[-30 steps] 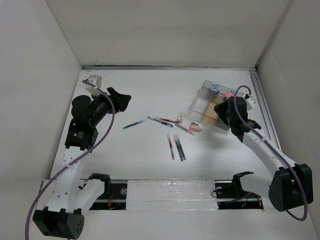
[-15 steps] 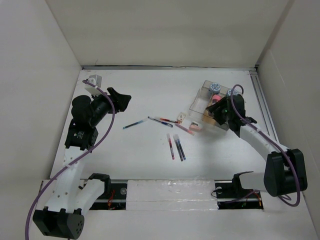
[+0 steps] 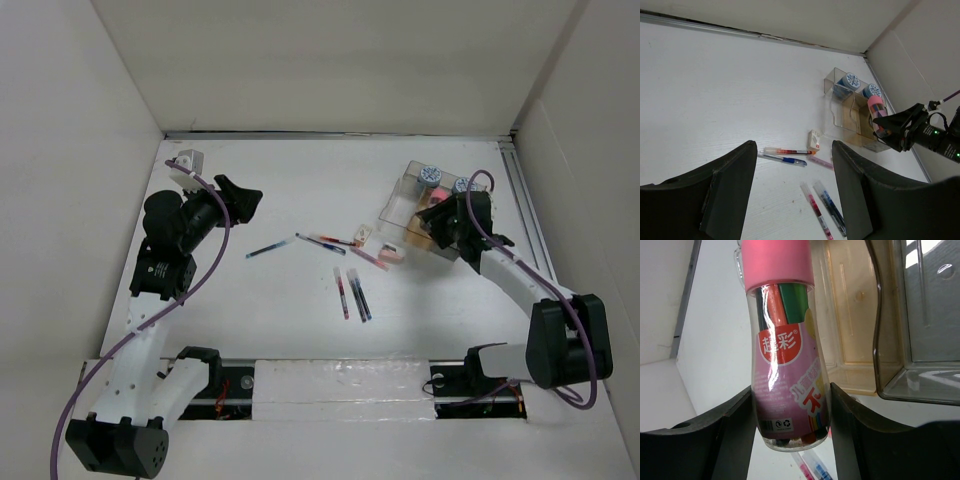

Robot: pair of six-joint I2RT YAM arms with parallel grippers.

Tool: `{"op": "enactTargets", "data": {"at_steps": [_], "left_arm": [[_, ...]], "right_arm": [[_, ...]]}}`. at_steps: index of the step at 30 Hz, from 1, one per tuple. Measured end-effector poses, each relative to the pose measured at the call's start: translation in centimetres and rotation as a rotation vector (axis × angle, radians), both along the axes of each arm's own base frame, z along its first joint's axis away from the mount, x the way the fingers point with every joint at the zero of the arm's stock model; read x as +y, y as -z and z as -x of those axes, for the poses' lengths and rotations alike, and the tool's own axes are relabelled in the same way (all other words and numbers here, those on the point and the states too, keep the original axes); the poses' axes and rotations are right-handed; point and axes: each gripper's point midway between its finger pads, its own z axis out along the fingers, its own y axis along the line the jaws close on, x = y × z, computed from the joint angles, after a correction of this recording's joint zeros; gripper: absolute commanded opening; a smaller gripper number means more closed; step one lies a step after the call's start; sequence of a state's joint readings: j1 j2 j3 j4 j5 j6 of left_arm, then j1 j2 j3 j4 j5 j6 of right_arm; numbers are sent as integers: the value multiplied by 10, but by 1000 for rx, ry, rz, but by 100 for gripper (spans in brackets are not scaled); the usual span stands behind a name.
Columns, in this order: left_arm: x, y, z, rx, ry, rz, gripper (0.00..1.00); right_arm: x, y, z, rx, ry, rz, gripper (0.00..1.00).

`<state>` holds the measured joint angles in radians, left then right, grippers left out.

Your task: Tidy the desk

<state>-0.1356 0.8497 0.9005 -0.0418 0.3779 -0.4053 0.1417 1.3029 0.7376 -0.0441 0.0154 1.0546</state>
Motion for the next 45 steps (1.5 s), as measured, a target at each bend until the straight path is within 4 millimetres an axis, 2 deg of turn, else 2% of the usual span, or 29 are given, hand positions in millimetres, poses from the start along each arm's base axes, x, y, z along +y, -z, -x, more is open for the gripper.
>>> {"op": "enactTargets", "data": {"at_steps": [2,3,9,12,14,16,17,18,21,24,26,27,29,30,32,33,37,45], "left_arm": [[0,0,0,0,0,0,57],[0,0,0,0,0,0,57],[0,0,0,1,0,0,57],[0,0,0,1,0,0,57],[0,0,0,1,0,-1,57],[0,0,0,1,0,-1,58],[0,0,0,1,0,-1,57],[0,0,0,1,0,-1,57],[0,0,0,1,-1,-1,57],[0,0,0,1,-1,-1,57],[0,0,0,1,0,-1,57],[0,0,0,1,0,0,57],[0,0,0,1,0,0,57],[0,0,0,1,0,-1,57],[0,0,0,1,0,0,57],[0,0,0,1,0,0,57],[0,0,0,1,-1,-1,57],[0,0,0,-1,-1,0,57]], "right_arm": [[-3,3,-1,9,12,-5,62],[-3,3,-1,9,12,-5,73],[-6,2,-3,5,25,-13,84],[-6,0,-2,-1,23,-12,83],[-4,0,-2,-1,12,-13,77],[-2,-2,-1,-7,-5,-10,65],[0,-4,0,-14,-16,-9,45],[2,-8,1,-24,-26,-4,34],[17,-18,11,-66,-88,22,12],[44,-22,27,-89,-184,66,9],[60,-17,38,-80,-244,108,15],[69,-13,44,-70,-275,125,30],[80,-3,53,-45,-321,159,46],[84,3,57,-28,-338,174,58],[86,22,61,26,-355,210,66],[86,33,64,60,-359,227,74],[80,66,74,167,-356,299,87],[69,84,64,213,-306,380,92]]}}
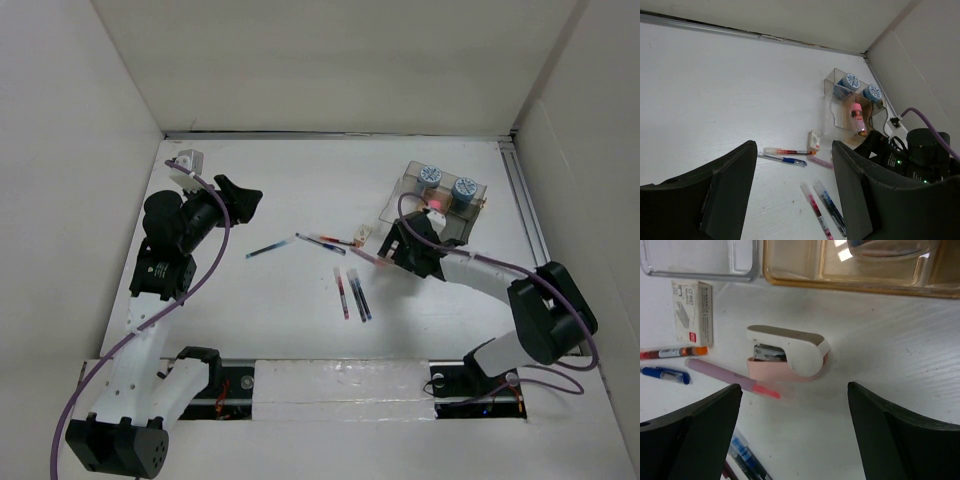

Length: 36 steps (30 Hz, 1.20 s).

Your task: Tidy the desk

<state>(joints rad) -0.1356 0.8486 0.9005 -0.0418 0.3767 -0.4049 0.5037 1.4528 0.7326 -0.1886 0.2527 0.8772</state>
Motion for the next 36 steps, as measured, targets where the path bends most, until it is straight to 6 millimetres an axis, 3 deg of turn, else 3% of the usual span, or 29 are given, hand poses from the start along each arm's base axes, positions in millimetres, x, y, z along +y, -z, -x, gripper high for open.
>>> {"op": "enactTargets", "data": {"at_steps": [5,11,17,18,21,29,31,33,36], "left_arm": [[1,0,0,0,-4,0,57],[2,0,-1,-1,-11,-2,57],[3,-1,-1,-3,-18,-3,58],[3,0,0,-2,-20,-3,58],[4,-4,2,-13,-22,-2,58],[4,-6,4,-22,-22,-1,58],[4,-7,4,-23,-22,-1,58],[4,-8,5,-26,-23,0,58],[5,-10,7,-33,-25,1,58]], "right_arm": [[-2,4,-15,-9,26,69,91],[10,7,-26,-10,19,146,87],[9,7,-28,1,24,188,78],[8,7,-28,2,26,192,72],[8,7,-27,5,28,197,70],[12,10,-20,33,0,228,84],[14,13,-21,41,-8,238,81],[15,15,-21,48,-16,247,70],[15,16,-21,54,-22,257,62]]}}
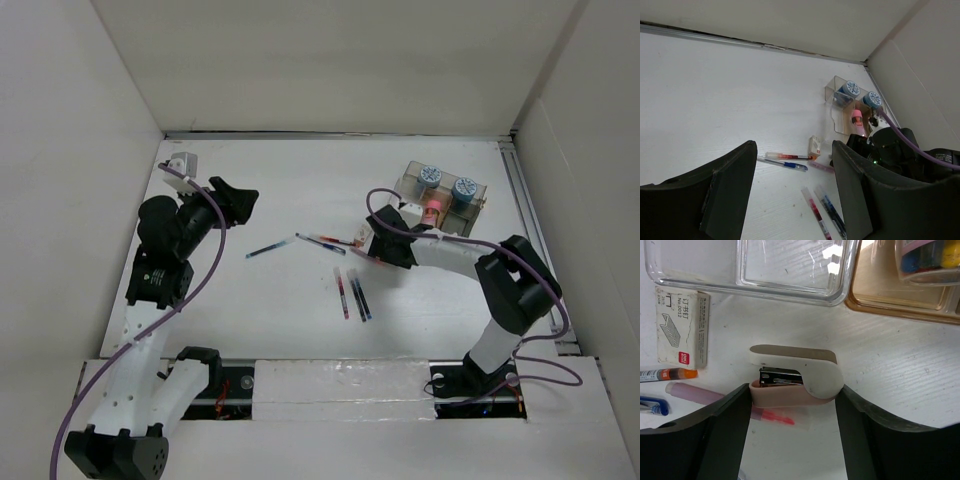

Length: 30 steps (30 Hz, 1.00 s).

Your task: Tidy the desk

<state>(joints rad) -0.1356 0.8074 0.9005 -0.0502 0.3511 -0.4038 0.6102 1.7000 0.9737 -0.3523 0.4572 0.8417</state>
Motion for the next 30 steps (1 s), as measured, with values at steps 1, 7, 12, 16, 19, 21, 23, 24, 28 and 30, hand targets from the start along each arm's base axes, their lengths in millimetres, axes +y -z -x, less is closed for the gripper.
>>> {"op": "enactTargets", "data": {"at_steps": [1,7,12,16,19,21,23,24,28,30], "left_arm": [[0,-1,0,-3,0,0,58],[0,-2,1,-7,0,1,58],[0,-2,1,-7,0,1,58],[0,-2,1,-7,0,1,58],[0,-2,1,-7,1,1,58],[0,-2,1,-7,1,1,58],[0,-2,1,-6,2,2,58],[-1,-1,1,-5,5,1,58],[-2,0,1,1,11,2,58],[-2,0,1,2,12,2,58]], "right_arm": [[0,0,0,0,0,0,60],[-1,-8,-1,-21,3,-7,57],[2,-55,-5,-126,0,-77,57],[-1,-102,-8,-239,11,-146,57],[-21,-130,-15,-316,63,-196,57],[-50,-140,-24,-353,139,-211,58],[-84,-145,-29,-383,234,-214,58],[-102,-146,-31,-398,281,-212,58],[-149,-140,-22,-417,409,-225,58],[-163,-137,-20,-424,446,-241,59]]}}
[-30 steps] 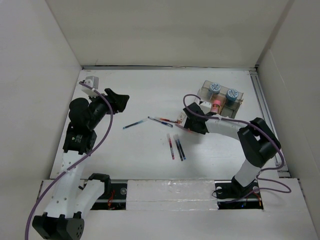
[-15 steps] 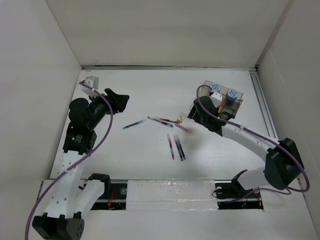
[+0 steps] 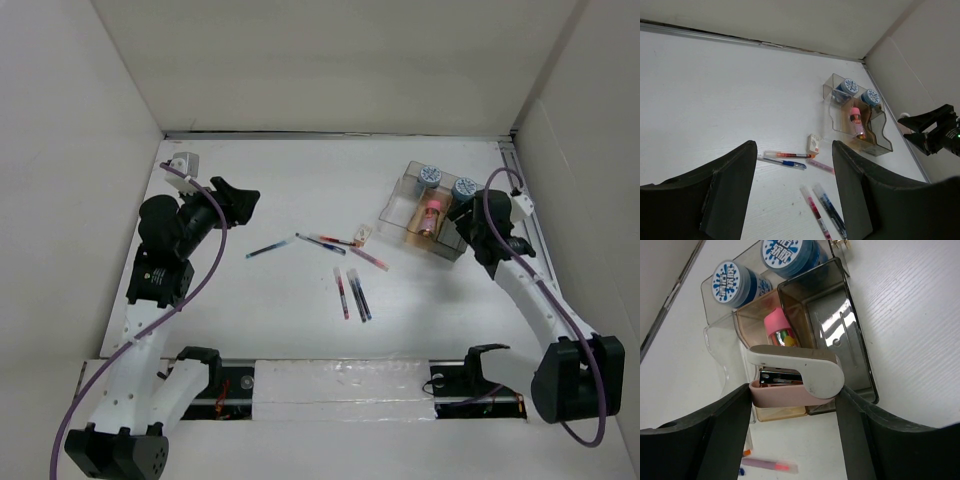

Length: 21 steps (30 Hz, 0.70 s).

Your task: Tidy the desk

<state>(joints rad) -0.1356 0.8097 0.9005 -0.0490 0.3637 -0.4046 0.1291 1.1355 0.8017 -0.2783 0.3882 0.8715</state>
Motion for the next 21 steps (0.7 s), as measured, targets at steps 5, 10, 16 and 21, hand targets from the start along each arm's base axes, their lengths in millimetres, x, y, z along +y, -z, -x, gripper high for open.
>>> {"op": "enactTargets", "data": {"at_steps": [5,10,16,21], "left_arm": [[0,0,0,0,2,0,58],[0,0,0,0,2,0,58],[0,0,0,0,2,0,58],[0,0,0,0,2,0,58]], "right_arm": [[-12,15,-1,24,17,-60,60],[-9,36,-5,65,-9,-114,61],[-5,55,-9,112,-33,-164,85],[-7,50,-12,86,-30,-172,93]]}}
